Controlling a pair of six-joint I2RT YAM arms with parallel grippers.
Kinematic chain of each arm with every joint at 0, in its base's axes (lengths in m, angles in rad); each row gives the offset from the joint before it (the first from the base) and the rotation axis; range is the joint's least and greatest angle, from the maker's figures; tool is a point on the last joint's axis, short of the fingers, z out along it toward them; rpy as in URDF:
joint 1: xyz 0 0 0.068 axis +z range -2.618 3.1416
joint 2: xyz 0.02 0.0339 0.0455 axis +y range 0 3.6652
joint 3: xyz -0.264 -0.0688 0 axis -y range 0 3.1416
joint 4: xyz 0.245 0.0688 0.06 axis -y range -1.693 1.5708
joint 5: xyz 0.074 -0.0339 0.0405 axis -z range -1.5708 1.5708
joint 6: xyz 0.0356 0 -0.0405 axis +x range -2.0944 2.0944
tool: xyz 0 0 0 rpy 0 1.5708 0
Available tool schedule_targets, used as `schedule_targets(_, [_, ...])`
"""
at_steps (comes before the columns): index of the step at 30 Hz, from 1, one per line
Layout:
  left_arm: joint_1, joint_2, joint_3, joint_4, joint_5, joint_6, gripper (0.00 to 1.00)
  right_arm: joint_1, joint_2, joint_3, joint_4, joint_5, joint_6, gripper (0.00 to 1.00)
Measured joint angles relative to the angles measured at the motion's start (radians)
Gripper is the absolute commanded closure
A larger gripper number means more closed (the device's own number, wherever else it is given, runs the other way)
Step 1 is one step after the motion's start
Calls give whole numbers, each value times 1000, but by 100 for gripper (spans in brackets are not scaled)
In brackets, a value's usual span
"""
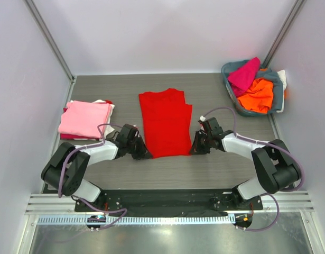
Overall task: Fold and stack the t-shirts
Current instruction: Fold the tshirt
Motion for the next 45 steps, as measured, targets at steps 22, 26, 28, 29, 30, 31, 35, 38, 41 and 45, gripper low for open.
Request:
schedule_targets(22, [-19,-251,-18,-254,35,59,100,48,-506,-98,-236,16,51,99])
schedule_targets(26, [-20,-309,27,-338,43,58,100,49,-524,-38,-311,29,51,99])
schedule_targets(28, [-20,-331,66,-370,42,58,100,50,-521,3,-335,50,48,99])
schedule_targets(29, [-19,-338,84,-379,40,58,100,49,-514,25,-346,63,47,99])
schedule_targets(30, [-18,-342,104,-389,39,58,100,49,-503,45,-352,76,44,99])
schedule_targets(31, [-16,-341,119,-397,38,59,100,49,-486,69,-356,90,42,99])
schedule_targets(35, [5,-311,198,-438,38,62,100,39,-409,155,-377,129,28,99])
schedule_targets(38, [34,-275,253,-451,39,71,100,15,-344,220,-389,146,15,99])
schedule_targets(41, [71,-229,313,-456,42,76,100,-24,-266,295,-390,145,-1,99])
schedule_targets(45, [109,-138,410,-455,52,80,100,-76,-167,389,-389,134,-22,99])
